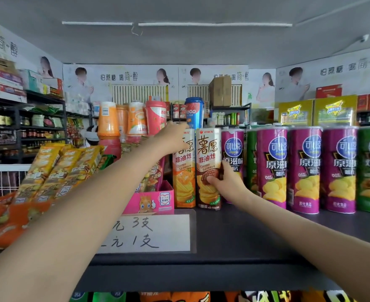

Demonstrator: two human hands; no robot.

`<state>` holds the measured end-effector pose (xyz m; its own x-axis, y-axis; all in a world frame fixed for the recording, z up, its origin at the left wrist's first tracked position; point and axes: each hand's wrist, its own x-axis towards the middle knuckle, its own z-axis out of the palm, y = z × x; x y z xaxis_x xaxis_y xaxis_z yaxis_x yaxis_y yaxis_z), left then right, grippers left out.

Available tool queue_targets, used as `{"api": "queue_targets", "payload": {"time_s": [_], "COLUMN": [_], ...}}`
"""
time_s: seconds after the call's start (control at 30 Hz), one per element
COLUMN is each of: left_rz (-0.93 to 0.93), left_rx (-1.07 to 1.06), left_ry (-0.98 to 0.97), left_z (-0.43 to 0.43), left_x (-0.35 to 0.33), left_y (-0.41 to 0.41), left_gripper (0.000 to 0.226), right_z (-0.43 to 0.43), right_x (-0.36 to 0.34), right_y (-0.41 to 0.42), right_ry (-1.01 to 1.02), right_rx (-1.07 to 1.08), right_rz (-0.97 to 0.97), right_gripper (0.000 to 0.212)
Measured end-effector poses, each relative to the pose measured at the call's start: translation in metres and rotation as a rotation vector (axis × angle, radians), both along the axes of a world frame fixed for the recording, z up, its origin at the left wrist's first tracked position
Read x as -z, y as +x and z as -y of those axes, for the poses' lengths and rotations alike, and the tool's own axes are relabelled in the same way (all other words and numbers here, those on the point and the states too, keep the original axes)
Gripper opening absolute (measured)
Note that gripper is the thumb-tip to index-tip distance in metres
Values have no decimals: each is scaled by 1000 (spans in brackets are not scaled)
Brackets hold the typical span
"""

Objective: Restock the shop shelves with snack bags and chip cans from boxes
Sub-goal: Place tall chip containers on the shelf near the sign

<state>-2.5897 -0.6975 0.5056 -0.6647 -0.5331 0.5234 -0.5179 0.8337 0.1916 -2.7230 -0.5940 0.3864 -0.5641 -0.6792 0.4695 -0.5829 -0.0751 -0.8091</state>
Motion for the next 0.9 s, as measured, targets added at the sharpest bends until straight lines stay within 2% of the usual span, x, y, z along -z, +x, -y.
{"api": "queue_targets", "payload": {"time_s": [0.13,0.23,0.47,0.63,0.77,0.9], "left_rz": [-78,-82,-116,-134,-131,-118], "left_rx": [-5,46,148,154,157,153], "left_ry": [22,15,46,77,88,74], "left_z": [1,2,2,5,4,5], "left_x": [6,6,2,2,1,0], "left_y": [-9,-9,8,10,10,10], "left_gripper": [64,65,36,37,36,33], "right_z": [1,4,7,8,16,26], "right_x": [10,14,12,14,25,33], "right_y": [11,12,2,2,5,10], "right_ry": [-123,-70,37,36,-12,32], "right_rx": [116,197,70,55,76,137], "right_rz": [-119,-243,-211,-186,-104,-113], "right_gripper": [73,101,104,102,111,117]}}
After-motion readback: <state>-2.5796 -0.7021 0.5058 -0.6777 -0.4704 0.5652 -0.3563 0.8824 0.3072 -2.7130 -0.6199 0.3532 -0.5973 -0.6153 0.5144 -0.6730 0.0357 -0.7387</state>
